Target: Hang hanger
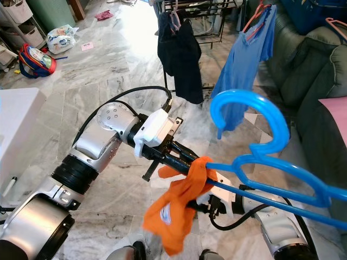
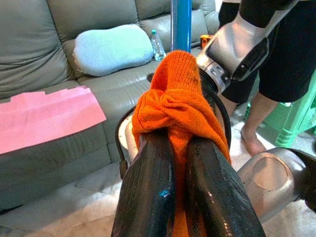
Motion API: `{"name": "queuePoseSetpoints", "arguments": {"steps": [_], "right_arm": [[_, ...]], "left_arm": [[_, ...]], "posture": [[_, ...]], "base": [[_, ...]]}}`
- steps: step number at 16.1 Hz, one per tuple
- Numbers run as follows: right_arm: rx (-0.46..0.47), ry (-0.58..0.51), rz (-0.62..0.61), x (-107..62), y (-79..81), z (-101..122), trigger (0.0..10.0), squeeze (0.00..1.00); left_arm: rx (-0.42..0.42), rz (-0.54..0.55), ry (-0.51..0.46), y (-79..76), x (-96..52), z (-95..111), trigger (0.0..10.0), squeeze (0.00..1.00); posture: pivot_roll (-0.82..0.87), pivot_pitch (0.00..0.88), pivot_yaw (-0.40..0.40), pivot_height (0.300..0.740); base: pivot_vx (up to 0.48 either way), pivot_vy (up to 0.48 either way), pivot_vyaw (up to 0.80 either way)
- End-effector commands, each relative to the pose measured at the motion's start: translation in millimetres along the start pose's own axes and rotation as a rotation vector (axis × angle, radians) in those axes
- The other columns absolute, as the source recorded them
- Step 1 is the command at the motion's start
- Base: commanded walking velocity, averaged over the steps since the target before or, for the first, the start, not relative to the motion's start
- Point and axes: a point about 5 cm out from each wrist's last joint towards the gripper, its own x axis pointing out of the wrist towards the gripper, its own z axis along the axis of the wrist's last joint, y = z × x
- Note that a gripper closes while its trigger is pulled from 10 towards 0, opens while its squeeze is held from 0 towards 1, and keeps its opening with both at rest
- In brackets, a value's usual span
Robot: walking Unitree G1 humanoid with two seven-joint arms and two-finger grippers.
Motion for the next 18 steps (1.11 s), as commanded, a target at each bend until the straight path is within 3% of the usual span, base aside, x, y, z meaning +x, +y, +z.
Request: {"name": "queuePoseSetpoints", "arguments": {"steps": [1,6,18], "right_arm": [[0.009,0.024,-0.064,-1.7,-1.3,-8.6,0.0,0.00],[0.000,0.036,-0.278,-23.8,-17.3,-15.2,0.0,0.00],[-0.033,0.086,-0.598,-66.9,-21.9,-32.2,0.0,0.00]], "left_arm": [[0.055,0.007,-0.018,5.5,-2.9,10.9,10.0,0.00],[0.071,0.113,0.010,17.4,-14.9,9.0,10.0,0.00],[0.099,0.370,0.125,30.0,-45.6,-9.7,10.0,0.00]], "posture": [[-0.02,0.213,0.114,0.740],[-0.03,0.205,0.113,0.740],[-0.05,0.214,0.112,0.740]], "base": [[0.000,0.000,0.00],[0.000,0.000,0.00],[0.000,0.000,0.00]]}}
